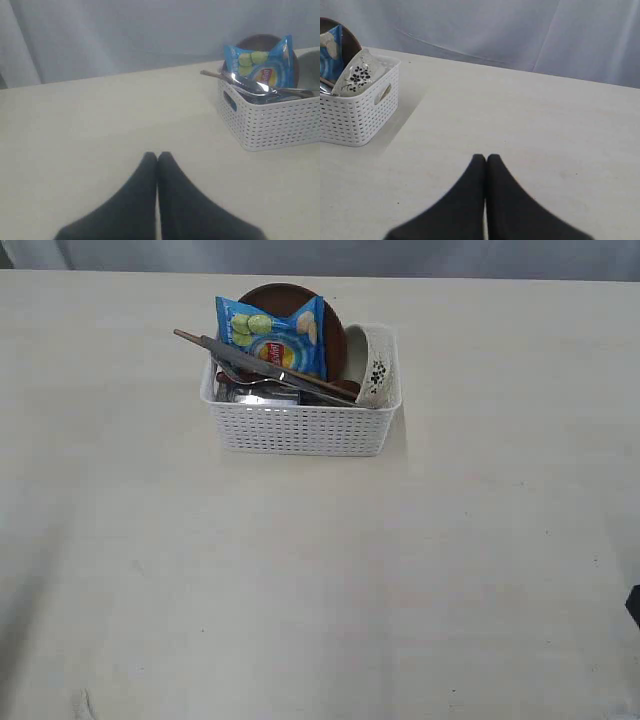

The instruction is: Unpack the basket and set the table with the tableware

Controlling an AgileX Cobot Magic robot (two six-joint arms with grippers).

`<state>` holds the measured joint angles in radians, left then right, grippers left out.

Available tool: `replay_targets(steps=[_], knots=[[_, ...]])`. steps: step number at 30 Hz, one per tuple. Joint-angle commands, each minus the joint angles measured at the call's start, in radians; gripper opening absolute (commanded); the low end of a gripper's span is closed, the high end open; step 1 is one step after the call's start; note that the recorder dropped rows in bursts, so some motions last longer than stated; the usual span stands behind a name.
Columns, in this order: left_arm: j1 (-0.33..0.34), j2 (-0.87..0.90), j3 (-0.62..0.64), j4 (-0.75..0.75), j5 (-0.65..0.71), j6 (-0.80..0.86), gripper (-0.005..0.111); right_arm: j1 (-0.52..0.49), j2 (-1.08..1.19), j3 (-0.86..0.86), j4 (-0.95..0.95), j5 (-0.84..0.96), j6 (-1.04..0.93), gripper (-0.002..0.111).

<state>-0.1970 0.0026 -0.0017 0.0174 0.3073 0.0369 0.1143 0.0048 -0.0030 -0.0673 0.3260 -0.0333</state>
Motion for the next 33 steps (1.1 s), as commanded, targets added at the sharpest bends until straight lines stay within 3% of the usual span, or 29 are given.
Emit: replay_targets(steps=[1, 7, 17, 24, 33], knots=[[0.0, -0.003, 0.002, 0.005, -0.008, -0.003, 0.0, -0.005, -0.005, 0.003, -0.006, -0.005, -0.001, 0.0], [0.0, -0.003, 0.002, 0.005, -0.008, -0.003, 0.0, -0.004, -0.005, 0.003, -0.001, -0.033, 0.003, 0.0], [0.0, -0.003, 0.002, 0.005, -0.008, -0.003, 0.0, -0.004, -0.005, 0.003, 0.13, -0.477, 0.033, 0.0], [0.0, -0.003, 0.002, 0.005, -0.008, -0.003, 0.0, -0.004, -0.005, 0.003, 0.13, -0.488, 0.033, 0.0], [0.0, -0.003, 0.002, 0.005, -0.008, -0.003, 0.0, -0.004, -0.005, 0.003, 0.13, -0.65, 0.057, 0.0]])
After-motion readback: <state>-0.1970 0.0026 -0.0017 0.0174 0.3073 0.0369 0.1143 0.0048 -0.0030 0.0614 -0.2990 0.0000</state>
